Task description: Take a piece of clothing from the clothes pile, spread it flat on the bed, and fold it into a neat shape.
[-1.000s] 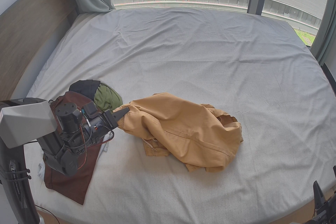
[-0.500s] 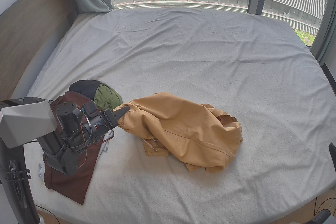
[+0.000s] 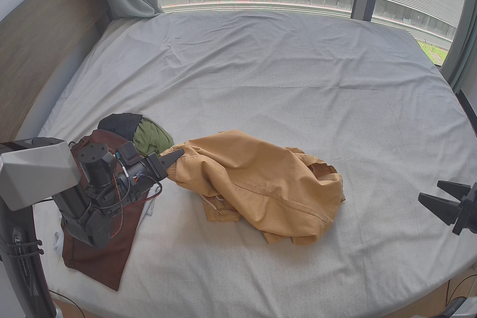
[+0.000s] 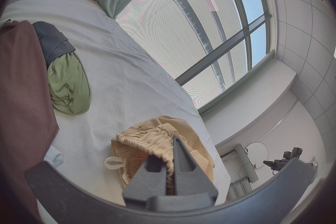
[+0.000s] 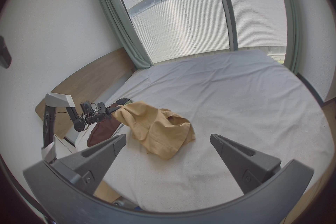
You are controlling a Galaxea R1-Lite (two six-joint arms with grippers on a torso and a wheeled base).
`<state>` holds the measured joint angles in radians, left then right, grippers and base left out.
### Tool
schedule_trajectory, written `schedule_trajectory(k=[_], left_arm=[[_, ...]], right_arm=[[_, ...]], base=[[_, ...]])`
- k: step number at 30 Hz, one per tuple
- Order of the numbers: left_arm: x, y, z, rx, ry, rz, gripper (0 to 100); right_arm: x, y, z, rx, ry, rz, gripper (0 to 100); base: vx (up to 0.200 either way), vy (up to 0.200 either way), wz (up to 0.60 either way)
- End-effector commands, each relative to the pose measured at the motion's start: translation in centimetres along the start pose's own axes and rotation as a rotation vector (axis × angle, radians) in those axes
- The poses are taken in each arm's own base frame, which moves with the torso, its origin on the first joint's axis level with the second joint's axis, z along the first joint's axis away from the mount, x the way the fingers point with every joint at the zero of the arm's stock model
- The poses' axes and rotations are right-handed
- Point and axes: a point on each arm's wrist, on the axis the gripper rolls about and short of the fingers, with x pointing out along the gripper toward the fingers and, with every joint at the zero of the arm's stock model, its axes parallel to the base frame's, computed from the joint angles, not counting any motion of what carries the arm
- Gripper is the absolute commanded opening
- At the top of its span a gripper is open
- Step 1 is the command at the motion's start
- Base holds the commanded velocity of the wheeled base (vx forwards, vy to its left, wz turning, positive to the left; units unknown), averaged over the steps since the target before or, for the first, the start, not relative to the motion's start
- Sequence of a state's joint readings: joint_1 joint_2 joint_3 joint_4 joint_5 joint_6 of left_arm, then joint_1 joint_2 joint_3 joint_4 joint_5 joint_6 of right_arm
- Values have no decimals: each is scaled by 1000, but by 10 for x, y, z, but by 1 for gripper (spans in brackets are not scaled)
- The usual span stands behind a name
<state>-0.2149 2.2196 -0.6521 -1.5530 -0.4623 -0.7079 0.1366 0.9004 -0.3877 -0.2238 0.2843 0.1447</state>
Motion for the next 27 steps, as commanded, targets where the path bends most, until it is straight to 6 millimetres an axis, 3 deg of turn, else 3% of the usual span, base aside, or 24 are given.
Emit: schedule_trajectory(k=[1, 7, 13, 21, 27], left_arm=[[-1, -2, 2, 3, -5, -5, 0], [0, -2, 2, 4, -7, -7, 0], [-2, -4, 4, 7, -10, -8, 0], [-3, -4, 4, 6, -9, -7, 0], [-3, -4, 3, 8, -6, -6, 0]], right_arm=[[41, -9, 6, 44, 111, 27, 100], [65, -15, 8, 44, 103, 37, 100], [99, -25, -13, 135, 220, 27, 100], [121, -25, -18, 229, 203, 61, 100], [135, -27, -35, 256, 293, 55, 100]], base=[[0, 0, 0], [0, 0, 0], [0, 0, 0], [0, 0, 0], [0, 0, 0]])
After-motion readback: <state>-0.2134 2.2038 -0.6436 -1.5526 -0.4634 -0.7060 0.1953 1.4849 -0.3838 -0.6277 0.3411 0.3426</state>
